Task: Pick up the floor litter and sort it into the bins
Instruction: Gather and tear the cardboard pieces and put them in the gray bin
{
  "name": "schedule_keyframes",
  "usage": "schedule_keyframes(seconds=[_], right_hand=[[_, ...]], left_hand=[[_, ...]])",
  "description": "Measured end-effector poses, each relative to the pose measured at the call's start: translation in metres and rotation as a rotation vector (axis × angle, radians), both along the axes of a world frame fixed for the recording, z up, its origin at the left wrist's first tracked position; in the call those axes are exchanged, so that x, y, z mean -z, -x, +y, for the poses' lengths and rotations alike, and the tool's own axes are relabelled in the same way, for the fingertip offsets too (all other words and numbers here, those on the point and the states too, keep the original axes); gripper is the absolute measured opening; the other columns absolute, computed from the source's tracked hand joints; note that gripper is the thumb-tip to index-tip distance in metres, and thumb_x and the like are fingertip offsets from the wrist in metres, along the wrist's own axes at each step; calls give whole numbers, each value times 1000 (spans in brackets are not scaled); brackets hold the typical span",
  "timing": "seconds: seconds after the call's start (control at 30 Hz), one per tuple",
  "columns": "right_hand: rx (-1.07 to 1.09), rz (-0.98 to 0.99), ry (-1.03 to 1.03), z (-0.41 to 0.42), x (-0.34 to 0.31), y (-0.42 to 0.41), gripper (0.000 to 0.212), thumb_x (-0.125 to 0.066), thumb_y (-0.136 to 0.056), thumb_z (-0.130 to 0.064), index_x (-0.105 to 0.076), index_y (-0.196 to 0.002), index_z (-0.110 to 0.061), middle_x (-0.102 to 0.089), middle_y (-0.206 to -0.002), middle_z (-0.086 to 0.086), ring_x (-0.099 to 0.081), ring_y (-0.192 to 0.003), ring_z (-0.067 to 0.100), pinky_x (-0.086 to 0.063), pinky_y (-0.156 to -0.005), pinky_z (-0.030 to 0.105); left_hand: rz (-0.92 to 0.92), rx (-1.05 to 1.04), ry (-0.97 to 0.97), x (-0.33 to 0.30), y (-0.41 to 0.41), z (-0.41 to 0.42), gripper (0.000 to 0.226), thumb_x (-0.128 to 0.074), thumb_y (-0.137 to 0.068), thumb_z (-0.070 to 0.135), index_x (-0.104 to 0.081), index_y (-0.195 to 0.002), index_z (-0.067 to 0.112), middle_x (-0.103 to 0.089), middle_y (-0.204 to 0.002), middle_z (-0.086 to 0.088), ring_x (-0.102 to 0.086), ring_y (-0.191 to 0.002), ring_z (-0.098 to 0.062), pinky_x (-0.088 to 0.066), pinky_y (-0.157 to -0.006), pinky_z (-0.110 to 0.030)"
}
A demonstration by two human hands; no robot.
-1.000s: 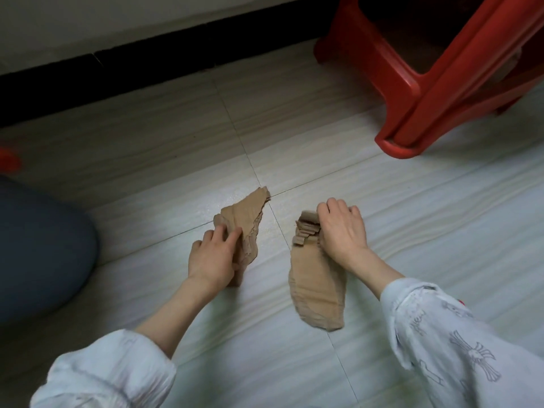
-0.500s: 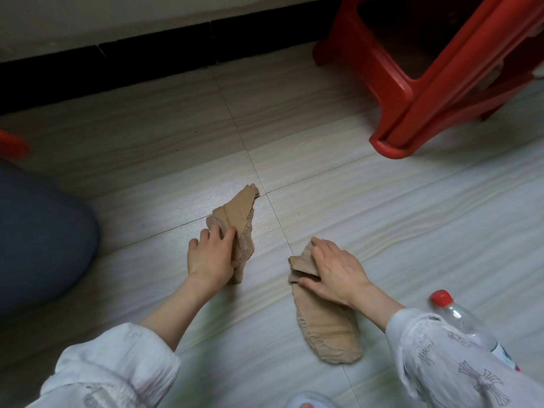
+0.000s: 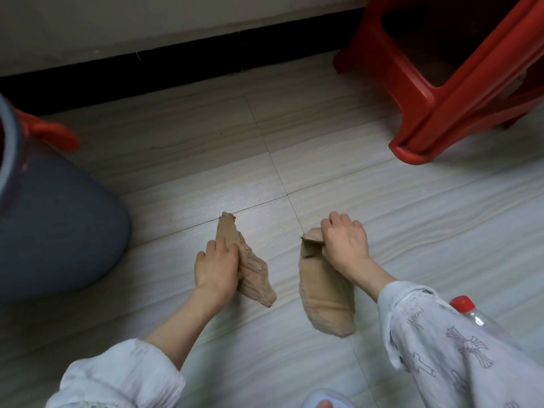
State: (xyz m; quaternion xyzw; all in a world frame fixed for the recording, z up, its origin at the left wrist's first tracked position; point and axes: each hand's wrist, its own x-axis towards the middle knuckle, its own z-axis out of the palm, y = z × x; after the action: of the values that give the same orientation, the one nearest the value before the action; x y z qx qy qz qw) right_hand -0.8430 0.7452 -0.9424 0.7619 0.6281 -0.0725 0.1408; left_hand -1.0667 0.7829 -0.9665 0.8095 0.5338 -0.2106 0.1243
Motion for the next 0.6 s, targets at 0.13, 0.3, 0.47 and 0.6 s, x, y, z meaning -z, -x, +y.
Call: schedule_keyframes(seconds=[0.13, 0.3, 0.47, 0.6], right_hand=[[82, 60, -333, 11, -1, 2, 39, -73, -38, 6, -59, -72, -6, -62, -72, 11, -59, -58, 30, -45, -50, 32], [73, 117, -484, 11, -4, 7, 38, -67, -43, 11, -54, -73, -9, -59, -61, 4, -57, -53, 25, -40, -57, 28], [81, 192, -567, 28, -6, 2, 39, -59, -55, 13, -56, -89, -6, -57, -76, 10, -58, -71, 30, -33, -68, 36], [174, 291, -334, 39, -12, 11, 59, -56, -75, 0, -42, -132, -8, -54, -116, 12, -49, -110, 32, -34, -85, 42]], left_hand=[[-68, -102, -27, 6, 18, 3, 58, -65, -81, 36, -38, -125, 10, -33, -132, -9, -35, -121, -27, -40, -90, -35], [-234, -370, 92, 4, 12, 3, 70, -69, -78, 17, -26, -132, 12, -40, -120, -15, -44, -108, -32, -43, -87, -41], [-230, -551, 93, 5, 2, 6, 70, -63, -80, 8, -19, -134, 13, -38, -122, -17, -40, -111, -33, -36, -92, -45], [-223, -603, 94, 10, 4, 10, 65, -65, -76, 7, -27, -128, 7, -35, -127, -17, -36, -116, -34, -33, -97, -40]])
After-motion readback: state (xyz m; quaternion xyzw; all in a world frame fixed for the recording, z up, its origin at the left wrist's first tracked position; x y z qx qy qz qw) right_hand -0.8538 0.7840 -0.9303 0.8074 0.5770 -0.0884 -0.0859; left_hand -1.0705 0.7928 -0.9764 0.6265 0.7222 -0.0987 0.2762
